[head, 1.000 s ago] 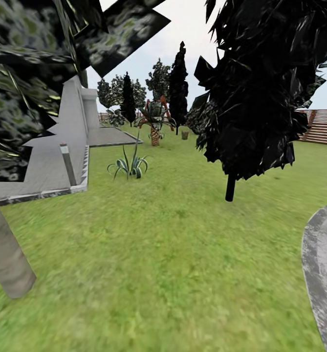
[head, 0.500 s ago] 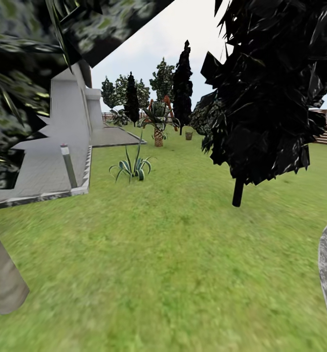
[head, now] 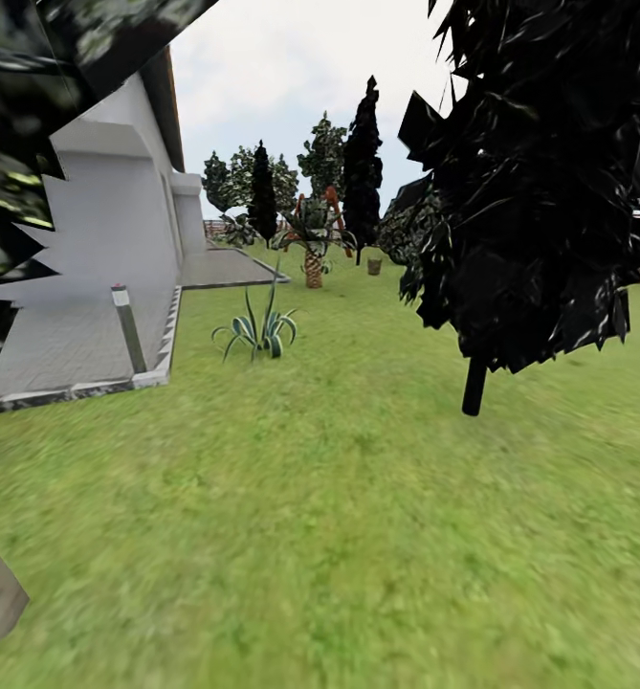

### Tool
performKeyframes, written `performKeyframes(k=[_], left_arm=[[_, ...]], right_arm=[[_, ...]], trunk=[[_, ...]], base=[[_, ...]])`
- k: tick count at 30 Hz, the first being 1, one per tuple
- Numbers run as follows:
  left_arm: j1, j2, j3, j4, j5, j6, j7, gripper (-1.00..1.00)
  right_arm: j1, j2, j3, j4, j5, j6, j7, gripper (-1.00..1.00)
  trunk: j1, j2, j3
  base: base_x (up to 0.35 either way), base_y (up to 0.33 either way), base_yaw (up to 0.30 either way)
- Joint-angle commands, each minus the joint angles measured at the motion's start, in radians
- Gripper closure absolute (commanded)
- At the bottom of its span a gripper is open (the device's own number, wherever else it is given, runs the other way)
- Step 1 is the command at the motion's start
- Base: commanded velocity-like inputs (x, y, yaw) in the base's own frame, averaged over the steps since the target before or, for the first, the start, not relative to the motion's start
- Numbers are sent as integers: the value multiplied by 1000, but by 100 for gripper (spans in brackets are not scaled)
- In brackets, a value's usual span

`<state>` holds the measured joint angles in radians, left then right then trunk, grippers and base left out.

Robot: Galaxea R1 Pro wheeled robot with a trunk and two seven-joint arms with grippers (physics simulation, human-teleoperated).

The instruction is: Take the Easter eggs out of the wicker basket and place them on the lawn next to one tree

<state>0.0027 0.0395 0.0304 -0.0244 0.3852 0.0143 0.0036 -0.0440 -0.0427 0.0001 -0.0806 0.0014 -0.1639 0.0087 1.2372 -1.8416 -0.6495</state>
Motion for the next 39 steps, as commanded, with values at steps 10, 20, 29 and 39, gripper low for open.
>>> performKeyframes(k=[10,20,29,39], left_arm=[[0,0,5,0,4,-1,-2,-100],[0,0,5,0,4,-1,-2,-100],[0,0,5,0,4,-1,-1,-100],[0,0,5,0,4,-1,0,-100]], right_arm=[[0,0,0,1,0,-3,2,-100],[0,0,0,1,0,-3,2,-100],[0,0,0,1,0,-3,2,-100],[0,0,0,1,0,-3,2,-100]], trunk=[[2,0,-1],[2,0,-1],[2,0,-1],[2,0,-1]], base=[[324,-117,249],[323,-120,229],[314,-134,200],[271,-188,74]])
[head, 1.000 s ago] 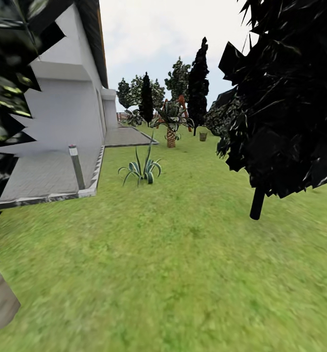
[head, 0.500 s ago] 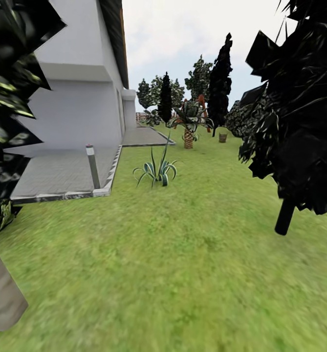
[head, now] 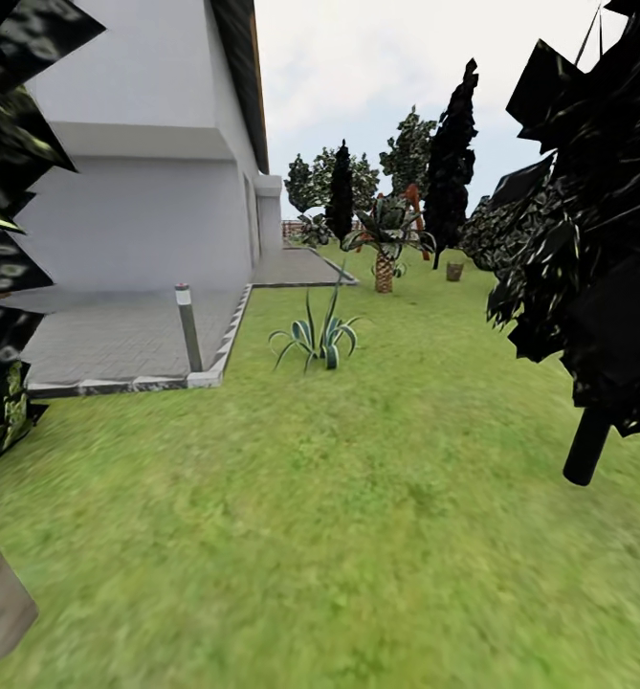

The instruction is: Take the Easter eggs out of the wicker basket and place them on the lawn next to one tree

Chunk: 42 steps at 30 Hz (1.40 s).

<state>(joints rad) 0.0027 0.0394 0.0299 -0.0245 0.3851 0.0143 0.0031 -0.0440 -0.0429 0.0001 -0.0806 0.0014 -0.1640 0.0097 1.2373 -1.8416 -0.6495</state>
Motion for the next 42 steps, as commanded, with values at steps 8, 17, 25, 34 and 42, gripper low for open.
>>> performKeyframes(k=[8,17,25,34,42], left_arm=[[0,0,5,0,5,-1,-1,-100],[0,0,5,0,5,0,-2,-100],[0,0,4,0,5,0,-2,-100],[0,0,4,0,5,0,-2,-100],[0,2,4,0,5,0,-2,-100]], right_arm=[[-1,0,0,1,0,-3,1,-100],[-1,0,0,1,0,-3,1,-100],[-1,0,-1,0,0,-3,1,-100],[-1,-1,-2,-1,0,-3,1,-100],[-1,-2,-2,-1,0,-3,0,-100]], trunk=[[2,0,-1],[2,0,-1],[2,0,-1],[2,0,-1],[2,0,-1]], base=[[269,-189,3],[288,-169,0],[302,-136,0],[308,-116,0],[315,-81,0]])
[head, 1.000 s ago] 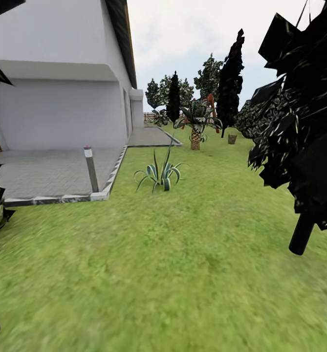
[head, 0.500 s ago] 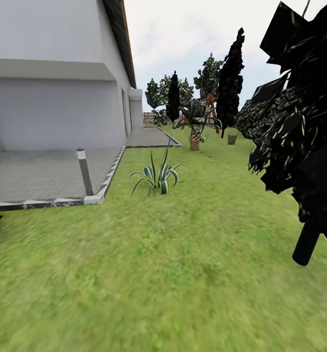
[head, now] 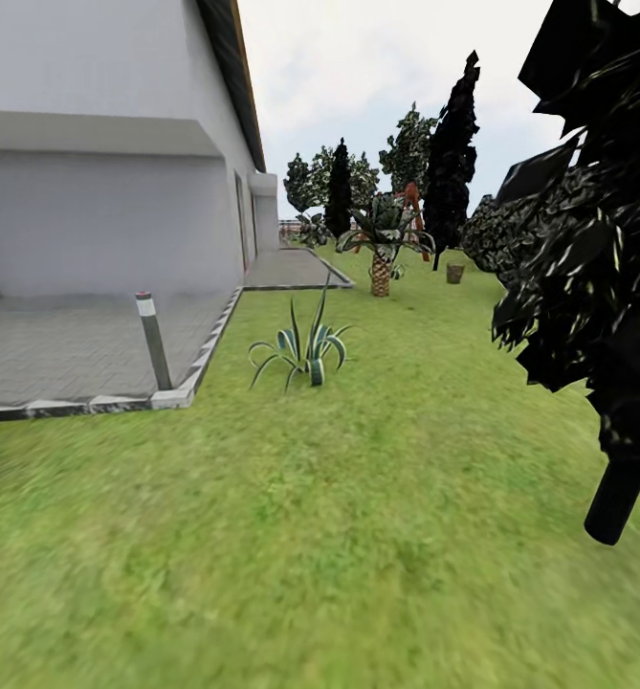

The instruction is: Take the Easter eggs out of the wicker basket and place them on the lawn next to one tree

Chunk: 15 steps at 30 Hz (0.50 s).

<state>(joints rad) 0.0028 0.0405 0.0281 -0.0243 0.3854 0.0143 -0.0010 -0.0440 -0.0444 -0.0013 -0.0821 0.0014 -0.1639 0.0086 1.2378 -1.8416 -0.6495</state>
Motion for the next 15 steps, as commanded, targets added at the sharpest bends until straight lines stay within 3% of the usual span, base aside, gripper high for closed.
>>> performKeyframes(k=[1,15], left_arm=[[0,1,6,0,4,0,3,-100],[0,1,6,0,4,0,3,-100]], right_arm=[[-1,0,0,1,0,-3,1,-100],[-1,0,0,1,0,-3,1,-100]], trunk=[[2,0,-1],[2,0,-1]], base=[[319,-26,0],[322,-4,0]])
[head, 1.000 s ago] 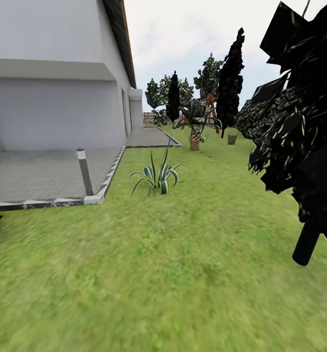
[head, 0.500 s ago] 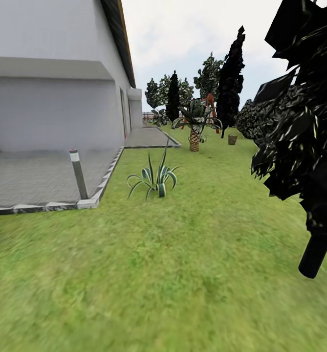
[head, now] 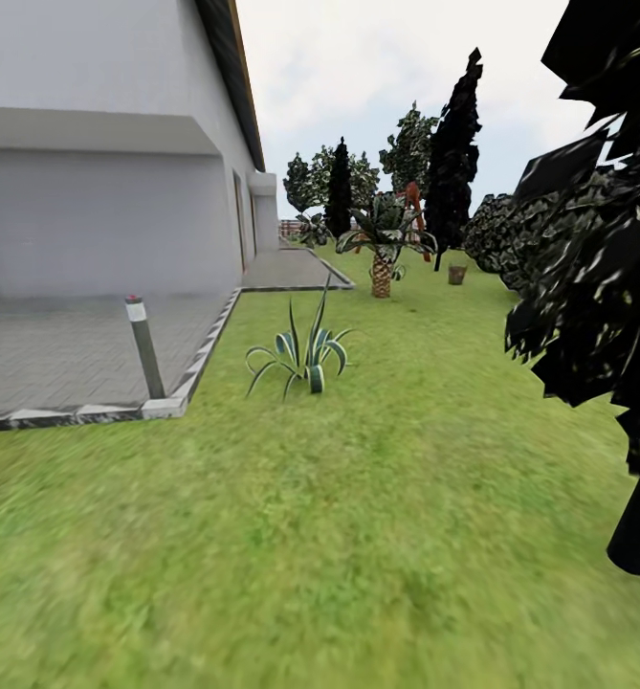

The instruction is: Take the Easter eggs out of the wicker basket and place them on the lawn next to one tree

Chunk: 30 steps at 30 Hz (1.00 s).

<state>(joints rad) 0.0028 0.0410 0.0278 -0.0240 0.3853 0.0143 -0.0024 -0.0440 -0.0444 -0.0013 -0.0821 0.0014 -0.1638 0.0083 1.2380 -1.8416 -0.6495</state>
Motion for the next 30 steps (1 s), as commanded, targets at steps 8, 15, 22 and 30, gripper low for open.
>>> performKeyframes(k=[8,15,22,30], left_arm=[[0,0,6,-1,4,0,4,-100],[0,0,6,-1,4,0,4,-100],[0,0,6,-1,4,0,4,-100],[0,0,6,-1,4,-1,4,-100]], right_arm=[[-1,0,0,1,0,-3,1,-100],[-1,0,0,1,0,-3,1,-100],[-1,-1,0,1,0,-3,2,-100],[-1,-5,1,1,0,-3,2,-100]], trunk=[[2,0,-1],[2,0,-1],[2,0,-1],[2,0,-1]], base=[[324,0,0],[324,0,0],[324,0,0],[324,0,0]])
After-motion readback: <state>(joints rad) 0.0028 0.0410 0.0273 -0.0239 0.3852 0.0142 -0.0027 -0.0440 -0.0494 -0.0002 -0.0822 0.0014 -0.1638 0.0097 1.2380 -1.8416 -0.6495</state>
